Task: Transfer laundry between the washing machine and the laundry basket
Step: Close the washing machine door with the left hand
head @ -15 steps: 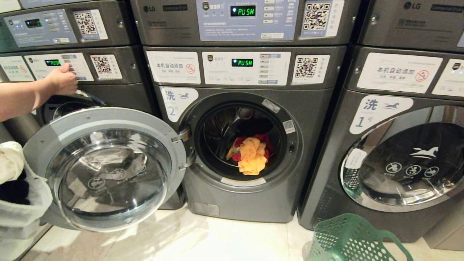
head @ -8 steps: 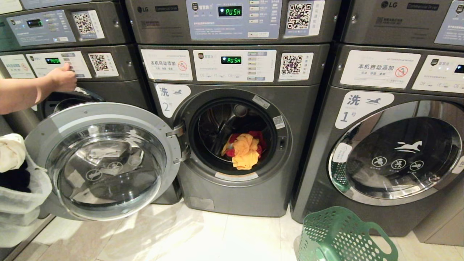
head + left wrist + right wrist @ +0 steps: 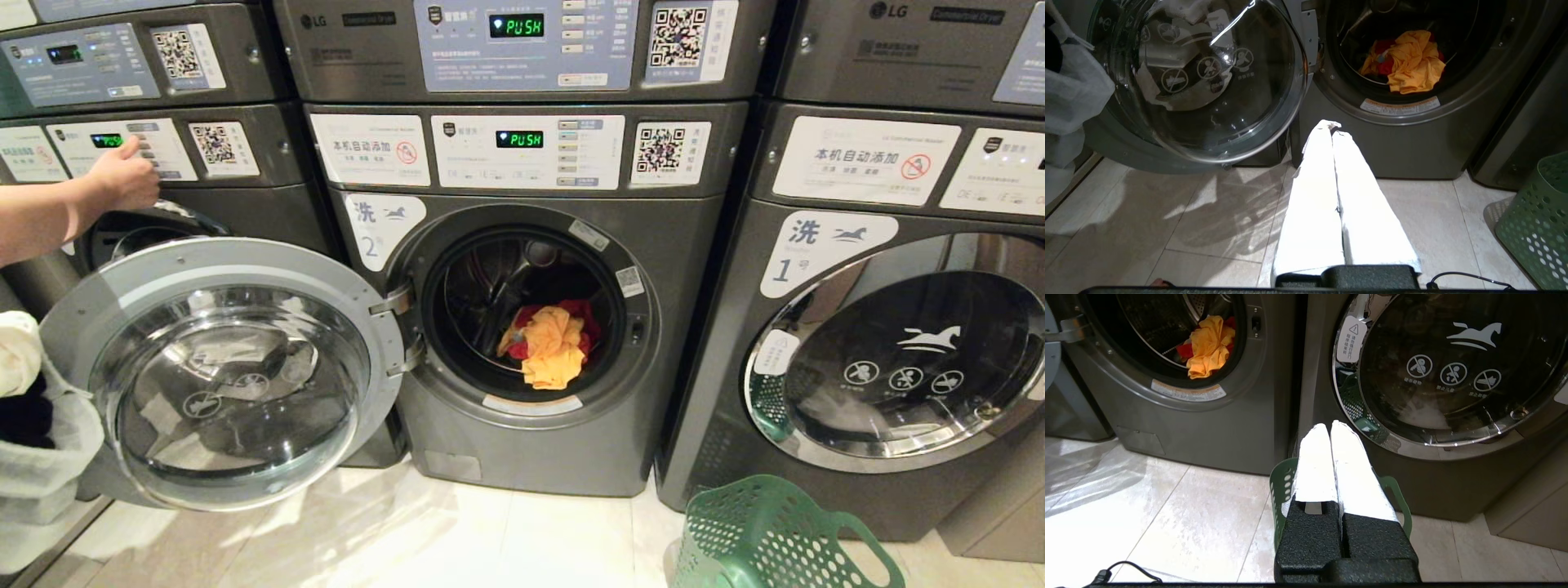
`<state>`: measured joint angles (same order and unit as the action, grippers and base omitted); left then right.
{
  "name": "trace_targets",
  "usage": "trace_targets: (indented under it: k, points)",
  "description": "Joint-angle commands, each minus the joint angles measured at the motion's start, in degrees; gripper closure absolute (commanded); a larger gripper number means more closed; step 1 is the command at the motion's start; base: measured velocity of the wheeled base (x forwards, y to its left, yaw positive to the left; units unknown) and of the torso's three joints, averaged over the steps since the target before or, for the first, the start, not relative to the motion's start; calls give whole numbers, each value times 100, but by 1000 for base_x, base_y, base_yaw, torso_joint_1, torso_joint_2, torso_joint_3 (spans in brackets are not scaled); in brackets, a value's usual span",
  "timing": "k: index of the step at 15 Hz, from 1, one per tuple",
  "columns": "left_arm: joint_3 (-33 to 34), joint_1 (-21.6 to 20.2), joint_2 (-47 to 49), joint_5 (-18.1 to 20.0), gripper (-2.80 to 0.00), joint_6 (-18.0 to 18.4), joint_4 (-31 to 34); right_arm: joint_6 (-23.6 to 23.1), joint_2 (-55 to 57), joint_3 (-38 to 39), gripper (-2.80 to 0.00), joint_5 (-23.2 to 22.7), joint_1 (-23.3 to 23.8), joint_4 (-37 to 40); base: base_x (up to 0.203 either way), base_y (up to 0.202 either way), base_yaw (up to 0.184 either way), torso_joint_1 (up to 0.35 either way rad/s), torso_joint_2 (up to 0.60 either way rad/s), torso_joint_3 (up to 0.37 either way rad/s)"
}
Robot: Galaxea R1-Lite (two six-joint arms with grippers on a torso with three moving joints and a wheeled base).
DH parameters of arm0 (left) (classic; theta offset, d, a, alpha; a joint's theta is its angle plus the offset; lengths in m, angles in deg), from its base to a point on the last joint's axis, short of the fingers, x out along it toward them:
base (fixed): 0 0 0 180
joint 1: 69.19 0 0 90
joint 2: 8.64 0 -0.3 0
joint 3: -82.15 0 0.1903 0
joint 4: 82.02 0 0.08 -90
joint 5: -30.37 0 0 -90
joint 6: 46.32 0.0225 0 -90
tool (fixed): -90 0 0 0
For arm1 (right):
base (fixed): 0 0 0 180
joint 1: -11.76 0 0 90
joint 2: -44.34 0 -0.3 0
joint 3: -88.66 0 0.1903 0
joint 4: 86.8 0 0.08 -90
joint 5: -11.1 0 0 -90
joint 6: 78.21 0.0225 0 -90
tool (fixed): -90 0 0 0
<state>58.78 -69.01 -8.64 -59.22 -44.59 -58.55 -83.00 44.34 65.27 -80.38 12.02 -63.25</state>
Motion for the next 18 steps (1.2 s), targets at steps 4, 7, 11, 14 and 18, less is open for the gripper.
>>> trace_targets:
  k: [4,7,11,14,18]
  points:
    - [0,-1,9,-2,0,9,-2,-4,9,2,0,-2,0,-1,195,0,0,4,1,3]
    - [0,-1,9,4,0,11,-2,-4,9,2,0,-2,0,8,195,0,-2,1,2,3]
    - [0,-1,9,-5,0,3,7,-4,9,2,0,-2,0,8,154,0,1,9,3,3]
    - [0,-1,9,-5,0,11,7,-4,9,2,0,-2,0,8,0,0,0,0,0,0]
    - [0,-1,9,-5,0,11,-2,-4,9,2,0,-2,0,8,0,0,0,0,0,0]
